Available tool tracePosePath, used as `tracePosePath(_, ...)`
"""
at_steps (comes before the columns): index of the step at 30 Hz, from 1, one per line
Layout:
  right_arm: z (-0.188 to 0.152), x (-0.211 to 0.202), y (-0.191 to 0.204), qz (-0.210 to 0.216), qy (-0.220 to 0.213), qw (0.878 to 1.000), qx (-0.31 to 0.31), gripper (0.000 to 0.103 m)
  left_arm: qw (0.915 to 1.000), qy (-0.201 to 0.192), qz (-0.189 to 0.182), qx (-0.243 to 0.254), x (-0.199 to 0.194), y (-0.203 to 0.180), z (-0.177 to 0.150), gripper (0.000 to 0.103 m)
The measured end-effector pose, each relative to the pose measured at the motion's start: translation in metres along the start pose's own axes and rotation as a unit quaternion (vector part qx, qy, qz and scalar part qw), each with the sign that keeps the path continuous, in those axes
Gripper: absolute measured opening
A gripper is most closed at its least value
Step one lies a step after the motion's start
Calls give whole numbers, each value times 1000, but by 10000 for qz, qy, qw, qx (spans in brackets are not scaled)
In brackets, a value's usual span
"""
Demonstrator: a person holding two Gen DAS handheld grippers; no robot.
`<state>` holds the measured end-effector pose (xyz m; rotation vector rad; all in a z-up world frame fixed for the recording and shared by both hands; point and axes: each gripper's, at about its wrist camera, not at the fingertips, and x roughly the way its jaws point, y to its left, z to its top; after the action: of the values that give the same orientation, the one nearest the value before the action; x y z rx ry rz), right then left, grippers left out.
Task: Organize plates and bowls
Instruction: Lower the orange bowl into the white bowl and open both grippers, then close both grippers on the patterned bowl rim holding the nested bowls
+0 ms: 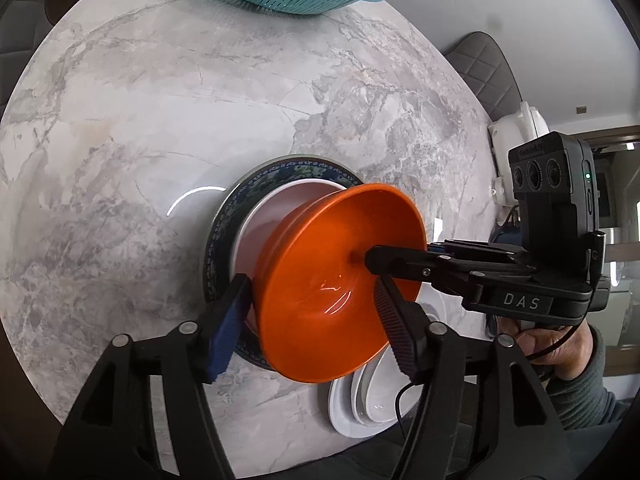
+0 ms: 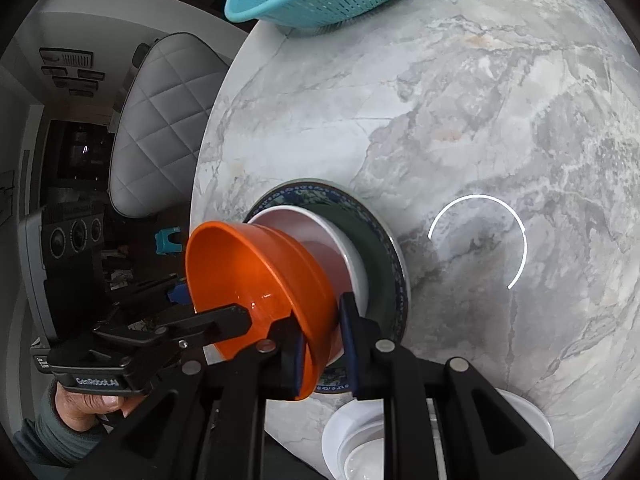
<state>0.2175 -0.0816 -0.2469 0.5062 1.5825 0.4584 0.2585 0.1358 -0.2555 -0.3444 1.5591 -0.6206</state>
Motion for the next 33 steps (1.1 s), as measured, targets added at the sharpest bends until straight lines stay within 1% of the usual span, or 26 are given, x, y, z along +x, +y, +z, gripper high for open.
tracePosePath(4,1,1,0,-24,5,10000,8,20,9998,-154,-83,-57,-9,1,1,73)
tracePosePath(9,2,3,-3,-43,32,10000,30,19,9997,-168,-121,-141,-12,7,0,73)
tracePosePath(15,4,3,-1,-105,58,9999,-32,20,9989,-369,-244,-165,-25,10,-3,73)
tracePosePath(17,4,2,2,-122,43,9999,-90,25,9986,-400,-278,-220,-28,14,-4,73)
tracePosePath(19,3,2,6,-112,32,9998,-154,36,9984,-427,-271,-263,-30,18,-4,73)
tracePosePath(22,3,1,13,-201,36,9993,-300,45,9981,-455,-274,-324,-33,23,-6,73)
tracePosePath(23,3,1,15,-238,24,9992,-334,47,9980,-469,-284,-327,-34,25,-7,73)
tracePosePath(25,2,-2,18,-276,-8,9989,-391,52,9978,-488,-302,-330,-36,27,-9,73)
tracePosePath(27,2,-4,19,-253,-27,9989,-405,56,9976,-499,-303,-369,-36,30,-10,73)
tracePosePath(33,3,-7,20,-262,-7,9983,-512,60,9976,-454,-302,-437,-34,35,-15,73)
